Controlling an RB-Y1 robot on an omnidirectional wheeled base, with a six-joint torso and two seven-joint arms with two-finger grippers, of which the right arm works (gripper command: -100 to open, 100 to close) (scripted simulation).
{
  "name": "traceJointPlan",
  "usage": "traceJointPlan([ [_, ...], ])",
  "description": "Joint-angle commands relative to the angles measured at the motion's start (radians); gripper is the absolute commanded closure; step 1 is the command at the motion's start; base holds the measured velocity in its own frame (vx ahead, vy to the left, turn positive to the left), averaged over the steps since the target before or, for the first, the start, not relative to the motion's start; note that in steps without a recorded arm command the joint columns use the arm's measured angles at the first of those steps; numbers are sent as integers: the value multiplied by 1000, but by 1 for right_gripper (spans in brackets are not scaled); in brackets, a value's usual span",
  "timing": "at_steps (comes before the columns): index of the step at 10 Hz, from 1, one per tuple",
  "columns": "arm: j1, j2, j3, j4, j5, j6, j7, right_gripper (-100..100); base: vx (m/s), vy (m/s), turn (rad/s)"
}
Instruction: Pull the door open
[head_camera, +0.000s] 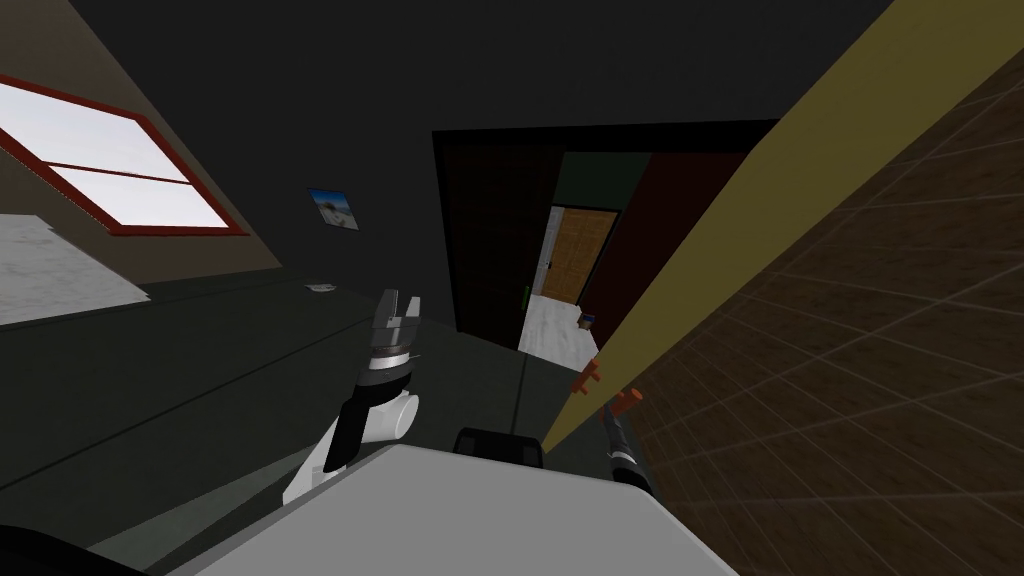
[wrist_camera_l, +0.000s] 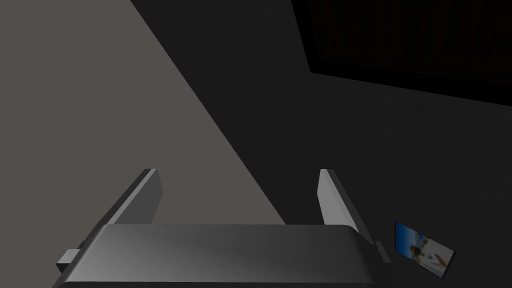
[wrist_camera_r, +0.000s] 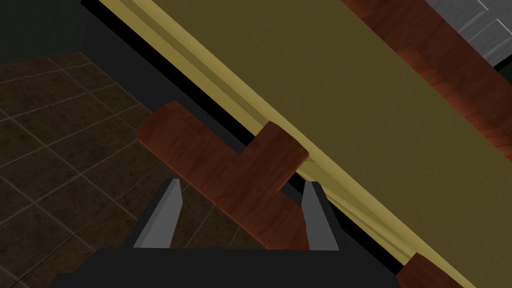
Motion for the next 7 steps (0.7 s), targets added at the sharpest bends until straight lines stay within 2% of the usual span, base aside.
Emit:
traceJointPlan([
  [1,-31,6,6,6,-10,-10,-42,100,-19,-22,34],
  [5,-29,6,6,6,-10,-10,-42,100,-3,-5,-4],
  [6,-20,6,6,-8,-10,-10,-42,100,-2,-2,-12],
  [7,-31,6,6,6,-10,-10,-42,100,0,-1,18],
])
